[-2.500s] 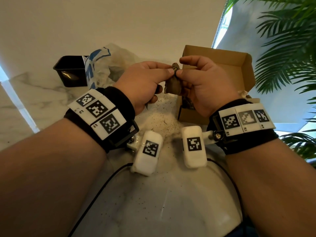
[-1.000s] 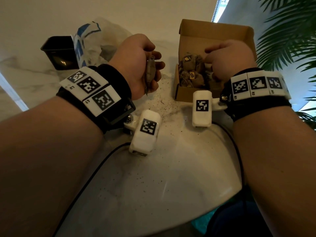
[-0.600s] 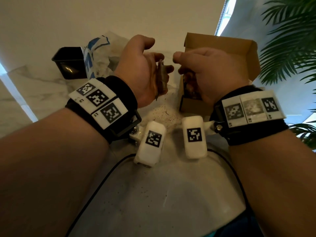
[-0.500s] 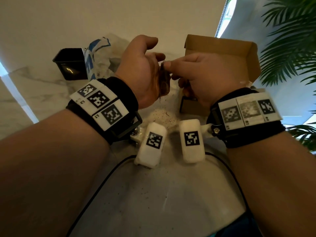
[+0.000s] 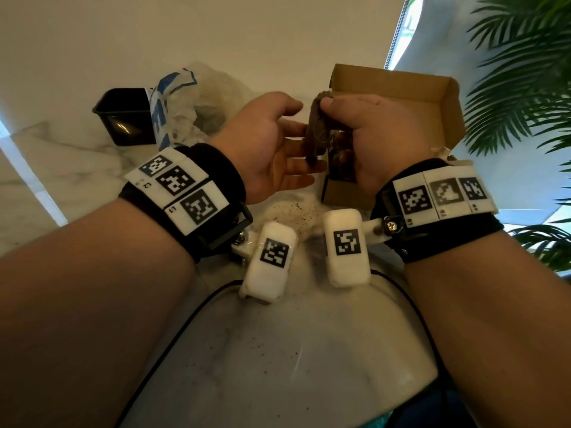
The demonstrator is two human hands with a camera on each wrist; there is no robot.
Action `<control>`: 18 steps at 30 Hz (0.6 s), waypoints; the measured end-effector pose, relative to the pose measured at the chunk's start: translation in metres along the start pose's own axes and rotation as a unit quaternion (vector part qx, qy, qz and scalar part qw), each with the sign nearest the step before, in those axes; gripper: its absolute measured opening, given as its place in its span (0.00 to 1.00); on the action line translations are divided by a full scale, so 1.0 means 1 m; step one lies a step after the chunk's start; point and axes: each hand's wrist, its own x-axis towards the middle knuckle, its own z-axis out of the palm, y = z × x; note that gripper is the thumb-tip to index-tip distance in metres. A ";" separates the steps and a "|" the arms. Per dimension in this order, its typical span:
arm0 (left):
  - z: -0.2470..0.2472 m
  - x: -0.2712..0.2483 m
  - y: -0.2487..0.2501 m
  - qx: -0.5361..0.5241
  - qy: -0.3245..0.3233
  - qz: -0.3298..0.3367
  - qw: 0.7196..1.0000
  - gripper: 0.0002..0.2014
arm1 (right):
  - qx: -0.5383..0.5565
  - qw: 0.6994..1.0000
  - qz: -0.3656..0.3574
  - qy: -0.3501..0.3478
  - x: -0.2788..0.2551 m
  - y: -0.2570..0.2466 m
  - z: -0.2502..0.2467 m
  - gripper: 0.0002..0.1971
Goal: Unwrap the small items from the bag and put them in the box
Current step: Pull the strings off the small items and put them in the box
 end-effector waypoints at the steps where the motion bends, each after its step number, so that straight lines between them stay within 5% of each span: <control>1: 0.001 -0.001 0.000 0.019 -0.001 -0.004 1.000 0.20 | 0.002 1.000 -0.003 0.009 0.000 0.000 -0.001 0.07; 6: 0.004 -0.002 -0.001 0.057 0.008 -0.010 0.998 0.09 | 0.030 0.999 0.005 0.019 0.003 0.003 -0.002 0.07; 18: -0.005 0.005 0.002 0.031 0.089 0.035 0.995 0.03 | 0.237 0.971 0.033 0.011 0.010 0.001 0.000 0.03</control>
